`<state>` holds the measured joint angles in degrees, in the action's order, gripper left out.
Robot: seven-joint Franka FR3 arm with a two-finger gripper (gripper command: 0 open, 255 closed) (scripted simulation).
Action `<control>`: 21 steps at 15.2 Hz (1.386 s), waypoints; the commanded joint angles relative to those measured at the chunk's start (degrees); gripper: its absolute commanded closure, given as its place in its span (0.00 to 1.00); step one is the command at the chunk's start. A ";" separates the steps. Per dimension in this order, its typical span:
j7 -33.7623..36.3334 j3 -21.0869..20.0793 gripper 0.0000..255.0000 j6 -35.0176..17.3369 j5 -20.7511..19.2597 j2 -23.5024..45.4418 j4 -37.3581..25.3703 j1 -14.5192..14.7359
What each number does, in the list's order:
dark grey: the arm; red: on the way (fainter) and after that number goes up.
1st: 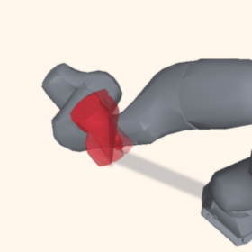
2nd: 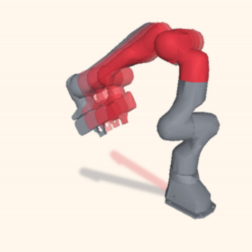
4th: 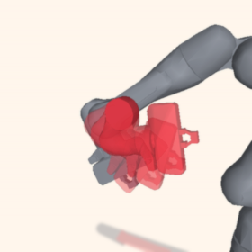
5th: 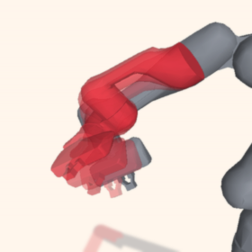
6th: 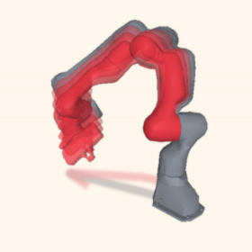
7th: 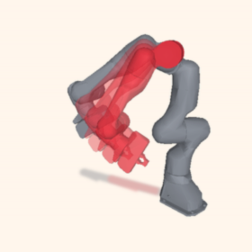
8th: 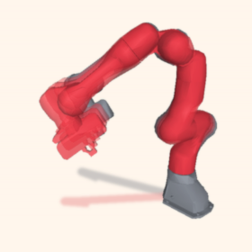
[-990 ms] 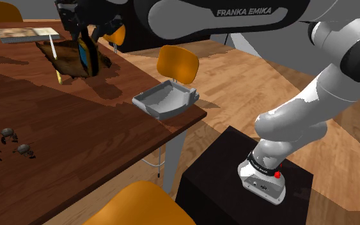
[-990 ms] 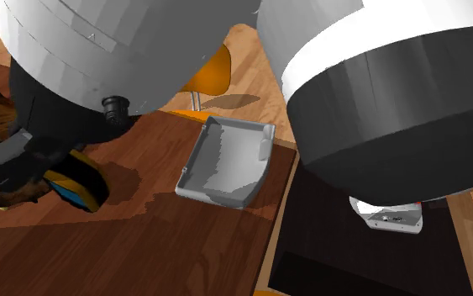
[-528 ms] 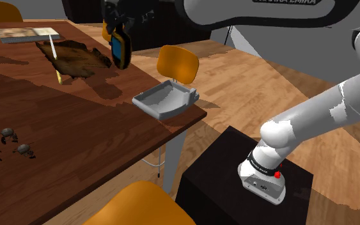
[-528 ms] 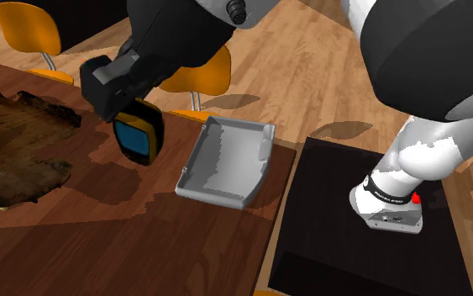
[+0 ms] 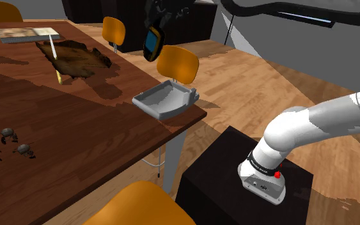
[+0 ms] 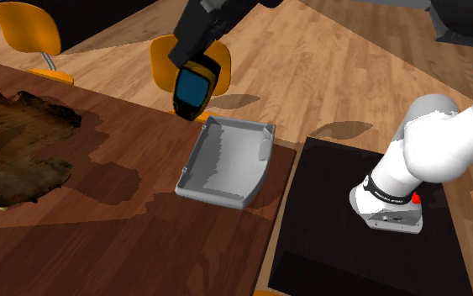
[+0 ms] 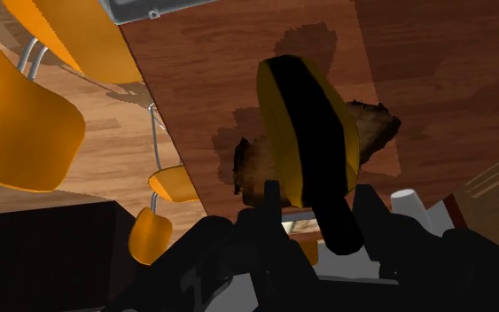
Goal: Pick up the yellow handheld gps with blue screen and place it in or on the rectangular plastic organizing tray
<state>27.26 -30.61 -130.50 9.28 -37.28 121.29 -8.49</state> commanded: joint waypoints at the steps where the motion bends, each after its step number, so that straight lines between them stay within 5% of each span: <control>1: -2.71 3.20 1.00 0.65 0.80 -1.95 1.73 1.19; 5: -6.97 8.53 1.00 2.46 1.69 -5.85 4.60 3.00; 21: -6.85 6.62 1.00 -8.77 3.69 -8.50 18.50 4.78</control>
<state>20.31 -23.72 -138.36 12.82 -45.74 138.89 -3.81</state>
